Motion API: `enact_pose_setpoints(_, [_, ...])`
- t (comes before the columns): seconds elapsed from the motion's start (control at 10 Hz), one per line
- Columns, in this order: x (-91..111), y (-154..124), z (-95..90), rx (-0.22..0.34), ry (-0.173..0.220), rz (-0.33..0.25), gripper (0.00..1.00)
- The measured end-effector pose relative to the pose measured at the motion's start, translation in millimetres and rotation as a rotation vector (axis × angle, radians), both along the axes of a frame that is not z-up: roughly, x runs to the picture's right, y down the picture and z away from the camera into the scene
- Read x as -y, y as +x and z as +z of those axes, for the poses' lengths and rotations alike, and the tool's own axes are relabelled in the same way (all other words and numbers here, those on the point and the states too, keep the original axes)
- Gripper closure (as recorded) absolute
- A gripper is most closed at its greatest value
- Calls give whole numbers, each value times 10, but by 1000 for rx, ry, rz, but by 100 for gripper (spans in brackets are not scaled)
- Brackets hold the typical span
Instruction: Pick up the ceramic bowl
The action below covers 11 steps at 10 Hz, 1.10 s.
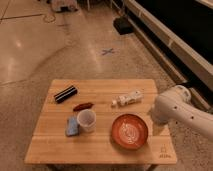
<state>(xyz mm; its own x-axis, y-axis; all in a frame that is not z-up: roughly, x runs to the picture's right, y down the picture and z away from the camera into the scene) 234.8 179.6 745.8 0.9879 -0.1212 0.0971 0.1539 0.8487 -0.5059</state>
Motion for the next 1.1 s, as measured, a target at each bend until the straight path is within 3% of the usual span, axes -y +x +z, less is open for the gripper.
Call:
enact_pose_setpoints(0.4, [-227, -131, 196, 71, -13, -95, 35])
enact_pose_setpoints(0.9, [-305, -211, 366, 122, -27, -146, 35])
enact_pose_setpoints(1.1, [-344, -180, 402, 132, -35, -141, 35])
